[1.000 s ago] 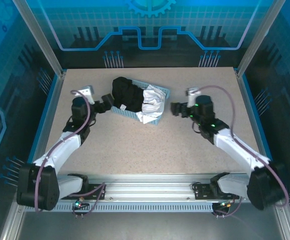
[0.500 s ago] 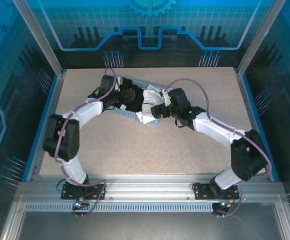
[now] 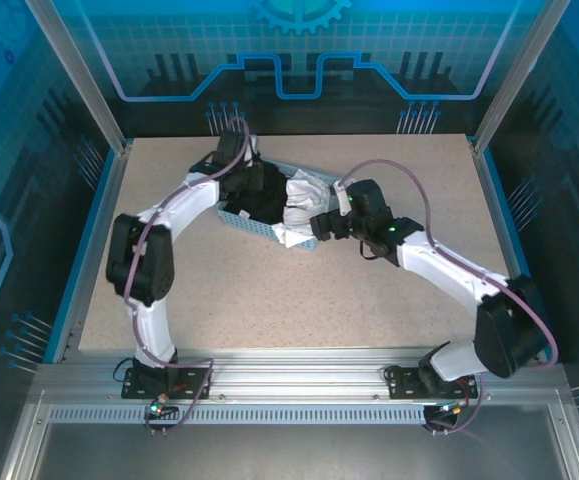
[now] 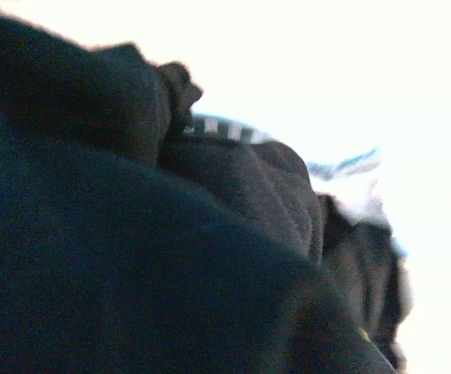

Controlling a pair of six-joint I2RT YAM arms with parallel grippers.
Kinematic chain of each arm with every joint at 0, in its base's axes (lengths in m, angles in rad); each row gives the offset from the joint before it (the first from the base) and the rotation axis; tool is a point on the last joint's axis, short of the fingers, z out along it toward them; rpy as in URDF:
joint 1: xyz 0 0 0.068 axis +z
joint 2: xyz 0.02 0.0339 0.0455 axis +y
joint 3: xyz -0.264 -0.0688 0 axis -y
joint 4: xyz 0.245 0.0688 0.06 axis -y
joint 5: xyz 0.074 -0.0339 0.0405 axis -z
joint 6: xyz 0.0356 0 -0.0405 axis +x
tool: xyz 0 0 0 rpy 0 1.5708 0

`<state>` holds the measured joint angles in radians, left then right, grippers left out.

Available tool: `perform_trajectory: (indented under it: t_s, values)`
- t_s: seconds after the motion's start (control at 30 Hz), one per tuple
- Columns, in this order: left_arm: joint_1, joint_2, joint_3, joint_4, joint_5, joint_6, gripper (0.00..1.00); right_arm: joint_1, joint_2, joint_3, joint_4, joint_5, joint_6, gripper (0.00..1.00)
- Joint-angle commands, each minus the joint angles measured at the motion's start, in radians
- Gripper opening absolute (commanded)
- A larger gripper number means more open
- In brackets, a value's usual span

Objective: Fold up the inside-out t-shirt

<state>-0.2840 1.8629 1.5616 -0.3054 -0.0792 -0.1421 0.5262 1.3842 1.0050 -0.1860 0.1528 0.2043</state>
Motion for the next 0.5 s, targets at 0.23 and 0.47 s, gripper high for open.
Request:
perform_trajectory:
  t_s: [0.23,0.47]
  values:
    - [-0.181,-0.340,0.274,0.241,0.093,0.056,0.00,-0.212,-0.281,0.005,-0.143,0.025,0.024,0.96]
    - [-0.355,-0.145,0.607,0.150,0.216,0.076,0.00,-0.360,-0.398,0.080,-0.286,0.081,0.052,0.95]
